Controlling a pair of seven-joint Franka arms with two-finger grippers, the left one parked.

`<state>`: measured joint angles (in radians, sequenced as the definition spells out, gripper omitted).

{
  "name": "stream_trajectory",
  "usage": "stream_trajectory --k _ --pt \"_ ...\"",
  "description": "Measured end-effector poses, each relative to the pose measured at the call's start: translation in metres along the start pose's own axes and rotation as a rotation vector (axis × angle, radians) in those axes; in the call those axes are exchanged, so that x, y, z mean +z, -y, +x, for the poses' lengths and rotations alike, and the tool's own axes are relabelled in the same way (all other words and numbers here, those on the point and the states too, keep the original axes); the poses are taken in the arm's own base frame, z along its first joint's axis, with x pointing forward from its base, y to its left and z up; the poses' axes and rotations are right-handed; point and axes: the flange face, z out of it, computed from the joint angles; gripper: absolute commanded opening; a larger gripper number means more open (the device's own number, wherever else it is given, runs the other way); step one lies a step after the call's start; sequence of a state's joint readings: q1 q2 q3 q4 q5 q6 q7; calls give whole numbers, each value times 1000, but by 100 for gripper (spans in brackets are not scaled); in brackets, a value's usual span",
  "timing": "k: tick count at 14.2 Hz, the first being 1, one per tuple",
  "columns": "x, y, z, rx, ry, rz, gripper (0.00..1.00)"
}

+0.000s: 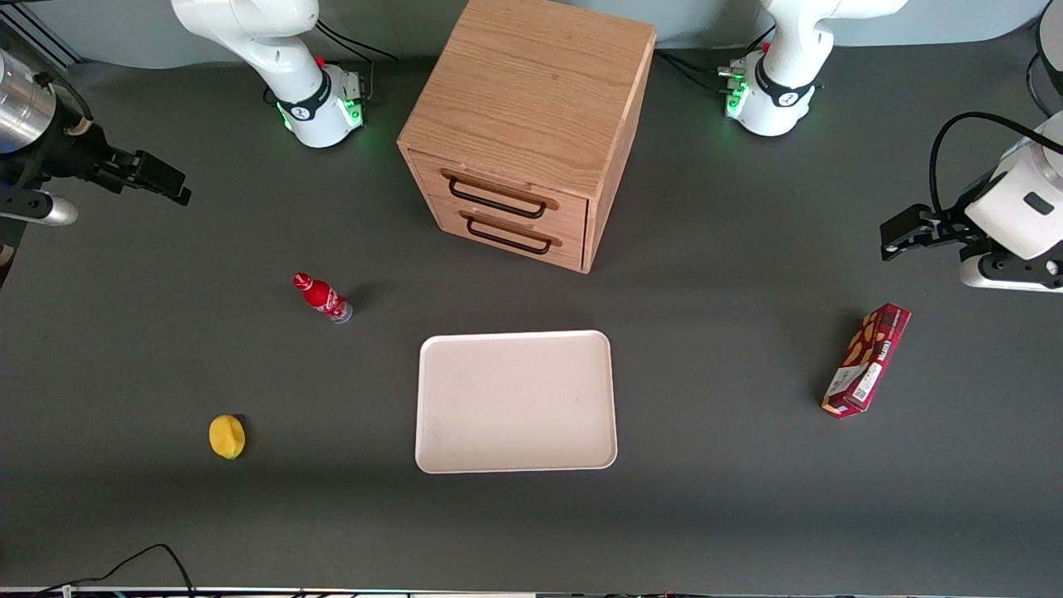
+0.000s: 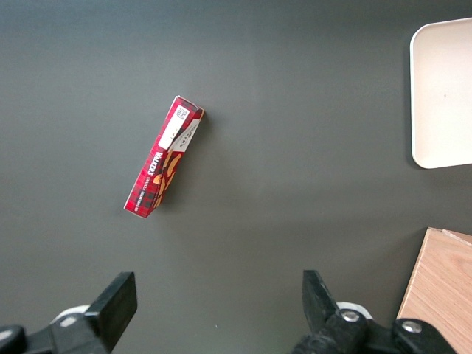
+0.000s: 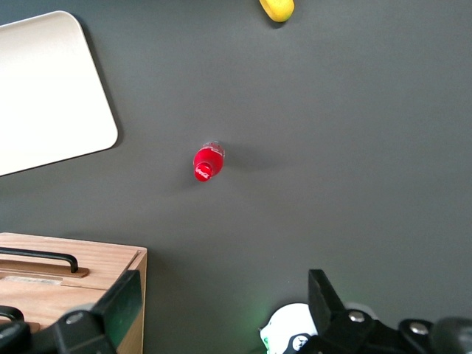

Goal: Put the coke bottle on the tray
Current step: 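Move the right gripper toward the red Coca-Cola bottle, then lower the right gripper over the bottle and close on it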

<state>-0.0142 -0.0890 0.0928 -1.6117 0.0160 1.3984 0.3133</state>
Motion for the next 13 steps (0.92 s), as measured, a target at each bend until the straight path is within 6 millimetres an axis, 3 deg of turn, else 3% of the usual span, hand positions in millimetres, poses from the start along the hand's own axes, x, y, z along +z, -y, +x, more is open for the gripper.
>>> stream_trajectory --k 5,7,10,13 --pt "5 2 1 -5 29 -8 100" --pt "31 14 11 -19 32 -8 100" --pt "120 51 25 -37 -3 -3 100" --pt "220 61 28 -38 -58 18 100"
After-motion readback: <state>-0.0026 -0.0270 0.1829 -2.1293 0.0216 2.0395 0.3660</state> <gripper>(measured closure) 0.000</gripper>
